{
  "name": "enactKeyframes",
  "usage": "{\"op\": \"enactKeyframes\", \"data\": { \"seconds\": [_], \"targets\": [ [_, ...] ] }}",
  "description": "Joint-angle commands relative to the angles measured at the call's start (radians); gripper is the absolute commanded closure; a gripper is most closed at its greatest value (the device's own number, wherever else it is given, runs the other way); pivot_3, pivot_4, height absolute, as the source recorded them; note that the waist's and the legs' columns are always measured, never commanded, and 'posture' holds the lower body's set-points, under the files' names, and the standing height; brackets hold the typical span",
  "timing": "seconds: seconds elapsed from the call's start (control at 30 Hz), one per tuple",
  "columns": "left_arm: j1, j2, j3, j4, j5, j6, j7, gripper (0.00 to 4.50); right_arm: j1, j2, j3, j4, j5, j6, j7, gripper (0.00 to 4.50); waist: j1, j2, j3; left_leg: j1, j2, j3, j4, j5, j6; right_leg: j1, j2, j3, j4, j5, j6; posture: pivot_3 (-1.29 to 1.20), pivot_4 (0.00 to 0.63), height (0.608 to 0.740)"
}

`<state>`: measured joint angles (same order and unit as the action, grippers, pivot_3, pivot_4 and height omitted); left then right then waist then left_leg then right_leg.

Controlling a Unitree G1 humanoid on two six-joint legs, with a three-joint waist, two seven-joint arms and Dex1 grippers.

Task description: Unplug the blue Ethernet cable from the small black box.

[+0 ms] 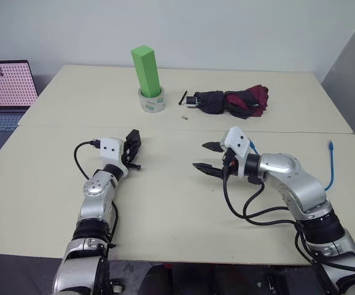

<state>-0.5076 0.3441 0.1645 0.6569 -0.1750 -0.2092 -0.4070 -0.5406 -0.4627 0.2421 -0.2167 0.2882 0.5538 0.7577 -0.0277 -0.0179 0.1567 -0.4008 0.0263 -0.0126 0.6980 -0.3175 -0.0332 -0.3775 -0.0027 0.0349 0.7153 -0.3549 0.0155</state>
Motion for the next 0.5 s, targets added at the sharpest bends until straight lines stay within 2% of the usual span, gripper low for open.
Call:
{"op": "enactKeyframes", "data": {
  "seconds": [0.03, 0.2, 0.23, 0.3, 0.5],
  "targets": [
    [0.008, 0.002, 0.018, 0.024, -0.004, -0.019, -0.001, 2.68, -0.013, 0.003, -0.013, -0.038, -0.002, -0.003, -0.002, 0.98, -0.001, 0.0, 0.0, 0.0, 0.0, 0.0, 0.0, 0.0, 0.0, 0.0, 0.0, 0.0, 0.0, 0.0, 0.0, 0.0, 0.15, 0.74],
    [0.086, -0.002, 0.015, -0.078, -0.034, 0.036, -0.022, 1.69, 0.005, 0.002, -0.012, -0.064, -0.001, 0.009, -0.008, 0.98, -0.002, 0.0, 0.0, 0.0, 0.0, 0.0, 0.0, 0.0, 0.0, 0.0, 0.0, 0.0, 0.0, 0.0, 0.0, 0.0, 0.15, 0.74],
    [0.113, -0.001, 0.015, -0.117, -0.041, 0.063, -0.023, 1.39, 0.01, 0.003, -0.012, -0.071, 0.0, 0.013, -0.011, 0.98, -0.002, 0.0, 0.0, 0.0, 0.0, 0.0, 0.0, 0.0, 0.0, 0.0, 0.0, 0.0, 0.0, 0.0, 0.0, 0.0, 0.15, 0.74],
    [0.174, 0.015, 0.007, -0.208, -0.04, 0.107, -0.034, 1.08, 0.021, 0.007, -0.013, -0.088, 0.001, 0.021, -0.022, 0.98, -0.003, 0.0, 0.0, 0.0, 0.001, 0.0, 0.0, 0.0, 0.0, 0.0, 0.0, 0.0, 0.0, 0.0, 0.0, 0.0, 0.15, 0.74],
    [0.35, 0.113, -0.01, -0.533, -0.057, 0.326, -0.09, 1.08, 0.111, 0.011, -0.027, -0.161, -0.026, 0.017, -0.096, 0.98, -0.006, 0.0, 0.0, 0.0, 0.001, -0.001, -0.001, 0.0, 0.0, 0.0, 0.0, 0.0, 0.0, 0.0, 0.0, 0.0, 0.15, 0.74]
  ]
}}
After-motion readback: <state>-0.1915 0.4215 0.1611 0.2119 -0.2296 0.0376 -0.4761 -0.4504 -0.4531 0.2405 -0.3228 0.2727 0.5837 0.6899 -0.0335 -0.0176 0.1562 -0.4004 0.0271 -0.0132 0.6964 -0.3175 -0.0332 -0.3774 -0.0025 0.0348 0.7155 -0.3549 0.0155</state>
